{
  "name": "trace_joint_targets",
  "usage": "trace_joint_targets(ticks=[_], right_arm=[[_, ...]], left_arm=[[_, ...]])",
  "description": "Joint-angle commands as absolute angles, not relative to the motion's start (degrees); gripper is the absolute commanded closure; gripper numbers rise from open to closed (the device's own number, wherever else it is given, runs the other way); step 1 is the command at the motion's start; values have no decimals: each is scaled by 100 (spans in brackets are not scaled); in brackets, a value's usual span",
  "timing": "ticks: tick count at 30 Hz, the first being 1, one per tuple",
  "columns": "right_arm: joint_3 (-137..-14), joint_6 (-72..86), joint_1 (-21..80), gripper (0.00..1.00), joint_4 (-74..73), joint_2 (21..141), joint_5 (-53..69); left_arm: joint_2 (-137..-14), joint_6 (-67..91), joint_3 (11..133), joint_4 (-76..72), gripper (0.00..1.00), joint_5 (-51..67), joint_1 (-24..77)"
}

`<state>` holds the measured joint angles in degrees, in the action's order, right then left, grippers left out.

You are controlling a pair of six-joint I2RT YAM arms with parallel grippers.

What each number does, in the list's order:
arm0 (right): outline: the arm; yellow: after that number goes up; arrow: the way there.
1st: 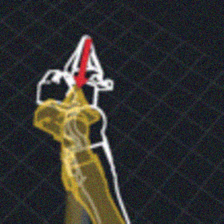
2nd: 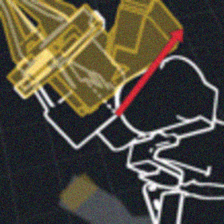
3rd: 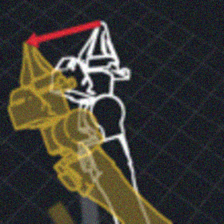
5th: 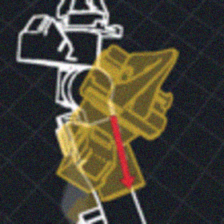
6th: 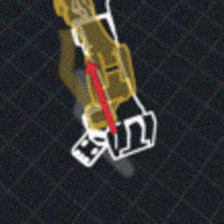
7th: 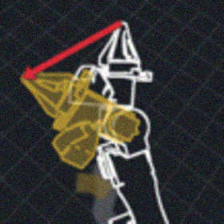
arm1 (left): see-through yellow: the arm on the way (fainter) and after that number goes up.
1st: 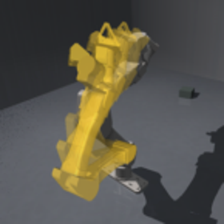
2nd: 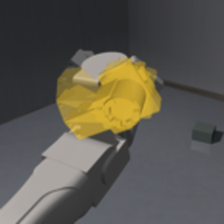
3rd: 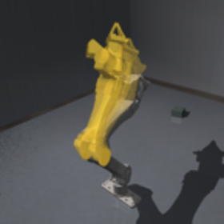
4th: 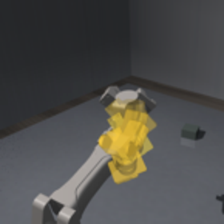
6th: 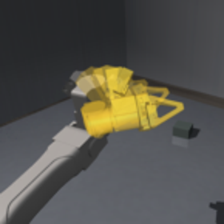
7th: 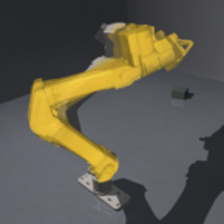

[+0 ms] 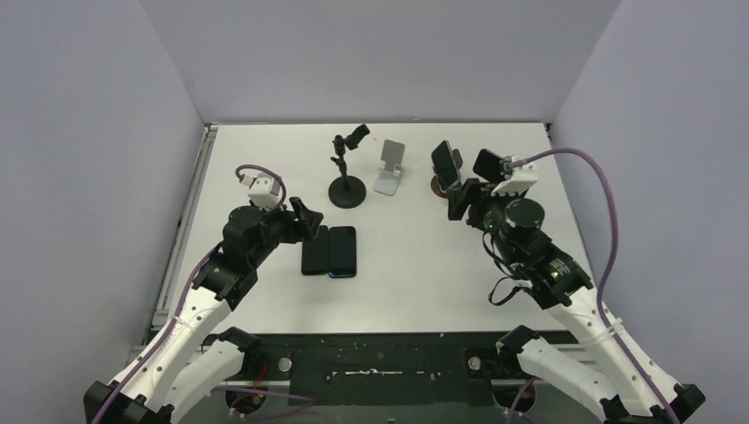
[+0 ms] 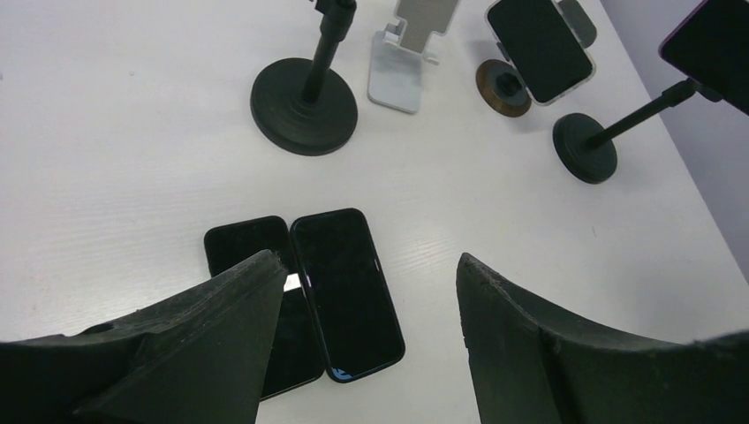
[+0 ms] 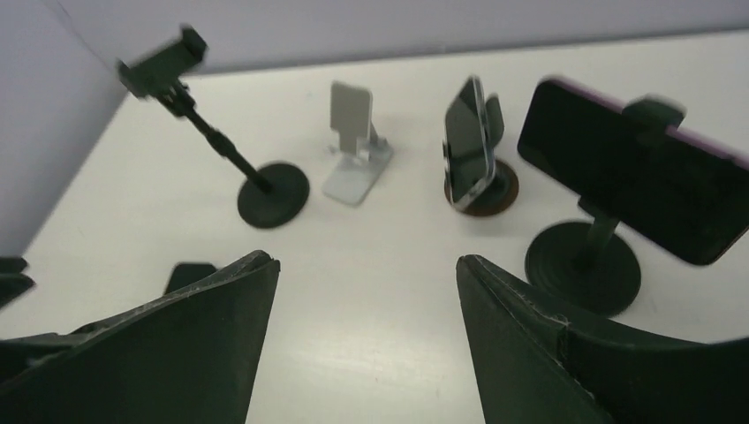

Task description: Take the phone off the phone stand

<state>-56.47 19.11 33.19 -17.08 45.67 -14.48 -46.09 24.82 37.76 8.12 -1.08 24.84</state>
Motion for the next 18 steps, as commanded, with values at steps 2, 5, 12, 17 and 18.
trace_joint_targets(ticks=[2, 5, 12, 17, 18], right_arm=[[-4565, 2774, 3404, 28, -1931, 4587, -1171], [-4151, 2996, 3845, 30, -1266, 4882, -1755], [-3484, 3917, 4482, 27, 763, 5838, -3892], [-3916, 4639, 3719, 30, 911, 6918, -3524], [-3953, 4657, 3585, 30, 991, 7086, -3415]], left_arm=[[-4645, 2461, 3832, 398, 32, 195, 2559], [-4631, 2469, 3822, 385, 33, 196, 2590], [-4429, 2476, 3805, 460, 34, -21, 2727], [-4304, 2453, 3806, 528, 35, -234, 2870], [-4270, 2452, 3805, 534, 35, -249, 2888]])
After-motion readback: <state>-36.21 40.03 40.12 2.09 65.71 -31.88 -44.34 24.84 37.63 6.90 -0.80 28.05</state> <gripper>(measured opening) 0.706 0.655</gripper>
